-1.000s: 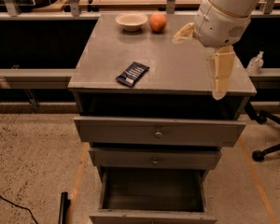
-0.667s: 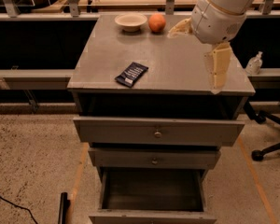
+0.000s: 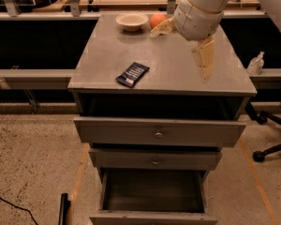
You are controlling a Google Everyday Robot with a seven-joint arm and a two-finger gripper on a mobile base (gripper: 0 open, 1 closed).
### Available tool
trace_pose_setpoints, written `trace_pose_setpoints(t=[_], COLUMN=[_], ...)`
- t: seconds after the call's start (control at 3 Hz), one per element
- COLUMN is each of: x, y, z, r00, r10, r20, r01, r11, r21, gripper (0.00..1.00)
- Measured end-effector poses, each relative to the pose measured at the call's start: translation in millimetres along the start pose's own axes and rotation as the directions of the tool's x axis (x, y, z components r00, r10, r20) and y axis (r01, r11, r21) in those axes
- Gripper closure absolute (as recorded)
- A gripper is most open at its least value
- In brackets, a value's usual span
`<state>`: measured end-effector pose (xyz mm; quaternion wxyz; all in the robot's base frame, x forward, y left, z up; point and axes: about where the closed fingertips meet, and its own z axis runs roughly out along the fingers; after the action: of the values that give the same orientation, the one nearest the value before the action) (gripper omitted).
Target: Place rxbar blueberry into bottom drawer
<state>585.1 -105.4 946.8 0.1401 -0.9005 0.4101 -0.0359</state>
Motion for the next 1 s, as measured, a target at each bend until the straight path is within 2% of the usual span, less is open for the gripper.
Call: trace_pose_setpoints(t=[0.33,0.67,1.0], x=[7.1,12.8,22.3], y=[-27.3,-56.3,-85.5], z=[16.0,38.4,72.1], r00=[0.986,0.952,0.928], r10=[-0.164,-0.308,-0.374], r20=[-0.012,0.006,0.004], r01=[0.164,0.308,0.373], r11=[0.9864,0.9511,0.9249], r21=[-0.01,-0.028,-0.074], gripper=[0.0,0.0,0.0])
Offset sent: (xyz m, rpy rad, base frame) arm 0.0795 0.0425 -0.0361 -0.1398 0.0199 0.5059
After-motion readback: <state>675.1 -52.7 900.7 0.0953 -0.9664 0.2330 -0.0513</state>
